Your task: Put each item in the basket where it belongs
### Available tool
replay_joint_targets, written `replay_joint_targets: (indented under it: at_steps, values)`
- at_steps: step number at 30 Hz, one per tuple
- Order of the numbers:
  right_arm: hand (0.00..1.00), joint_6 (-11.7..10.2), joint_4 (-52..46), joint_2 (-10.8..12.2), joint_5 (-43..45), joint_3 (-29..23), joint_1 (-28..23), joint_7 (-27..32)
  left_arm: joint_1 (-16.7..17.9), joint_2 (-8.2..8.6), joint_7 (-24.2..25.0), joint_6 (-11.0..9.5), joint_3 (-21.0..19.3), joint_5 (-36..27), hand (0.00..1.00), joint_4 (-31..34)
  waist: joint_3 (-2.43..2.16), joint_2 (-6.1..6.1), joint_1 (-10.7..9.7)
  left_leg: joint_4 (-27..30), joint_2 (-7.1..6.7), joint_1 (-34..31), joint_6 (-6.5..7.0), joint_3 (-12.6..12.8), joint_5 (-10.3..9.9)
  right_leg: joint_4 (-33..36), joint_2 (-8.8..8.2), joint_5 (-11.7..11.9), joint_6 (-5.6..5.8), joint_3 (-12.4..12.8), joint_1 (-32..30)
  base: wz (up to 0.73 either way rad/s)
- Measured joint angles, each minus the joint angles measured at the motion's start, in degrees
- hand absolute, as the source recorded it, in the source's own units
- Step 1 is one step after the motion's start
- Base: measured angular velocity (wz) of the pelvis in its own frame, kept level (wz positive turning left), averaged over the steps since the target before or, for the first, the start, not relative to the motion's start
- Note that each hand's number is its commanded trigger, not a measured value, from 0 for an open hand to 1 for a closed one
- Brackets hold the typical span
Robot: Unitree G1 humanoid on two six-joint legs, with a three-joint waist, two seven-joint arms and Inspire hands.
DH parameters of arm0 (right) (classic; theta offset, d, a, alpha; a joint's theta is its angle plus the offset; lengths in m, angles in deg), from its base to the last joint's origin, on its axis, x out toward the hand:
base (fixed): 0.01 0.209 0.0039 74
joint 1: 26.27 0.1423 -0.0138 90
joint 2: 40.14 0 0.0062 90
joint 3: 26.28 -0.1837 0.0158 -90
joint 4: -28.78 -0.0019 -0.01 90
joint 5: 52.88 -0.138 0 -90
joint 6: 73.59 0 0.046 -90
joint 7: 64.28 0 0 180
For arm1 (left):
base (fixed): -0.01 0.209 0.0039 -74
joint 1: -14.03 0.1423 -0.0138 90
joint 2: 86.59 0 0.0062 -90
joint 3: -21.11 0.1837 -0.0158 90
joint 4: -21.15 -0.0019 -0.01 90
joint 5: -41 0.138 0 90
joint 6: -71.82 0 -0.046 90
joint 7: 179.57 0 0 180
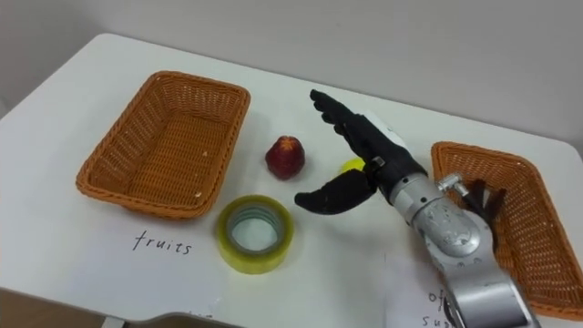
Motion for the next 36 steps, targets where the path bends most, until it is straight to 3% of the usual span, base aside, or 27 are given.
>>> replay_joint_targets:
  at_steps: [5,12,19,26,36]
  values:
    - [0.0,1.19,0.0,0.61,2.23,1.72,-0.02,-0.76,0.13,0.01,0.0,0.99,0.01,0.01,0.0,-0.02,0.06,0.42,0.06,0.01,-0.03,0.0,-0.02,-0.03,0.03,0.0,-0.02,0.0,0.0,-0.04,0.05,0.0]
    - [0.0,1.18,0.55,1.11,2.59,1.81,-0.02,-1.25,0.35,0.06,-0.06,1.54,0.44,0.21,0.0,-0.22,0.06,0.42,0.38,0.03,-0.11,0.02,0.01,-0.49,0.06,0.0,-0.09,0.0,0.0,-0.7,0.35,0.04]
    - [0.0,1.86,4.08,1.38,2.56,5.79,-0.02,-2.36,0.11,0.71,0.14,2.08,2.24,0.1,0.0,-0.19,0.18,0.48,1.27,0.4,-0.11,-0.05,0.01,-0.6,0.05,0.01,-0.16,0.0,0.01,-1.3,0.44,0.0]
    - [0.0,3.62,5.1,2.85,5.01,6.2,-0.02,-2.4,0.24,1.07,0.6,3.52,2.54,0.1,0.0,1.73,0.33,0.25,1.74,0.84,-0.12,-0.57,0.0,-0.64,0.04,-0.03,-0.16,-0.01,0.0,-1.35,0.19,0.0]
    - [0.0,3.7,5.98,2.8,6.36,6.19,-0.02,-1.88,0.65,1.04,0.53,3.94,3.23,0.11,0.0,3.66,0.23,0.01,1.71,1.17,-0.16,-1.19,0.0,-0.62,0.03,-0.78,-0.08,-0.01,-0.01,-1.36,0.07,0.0]
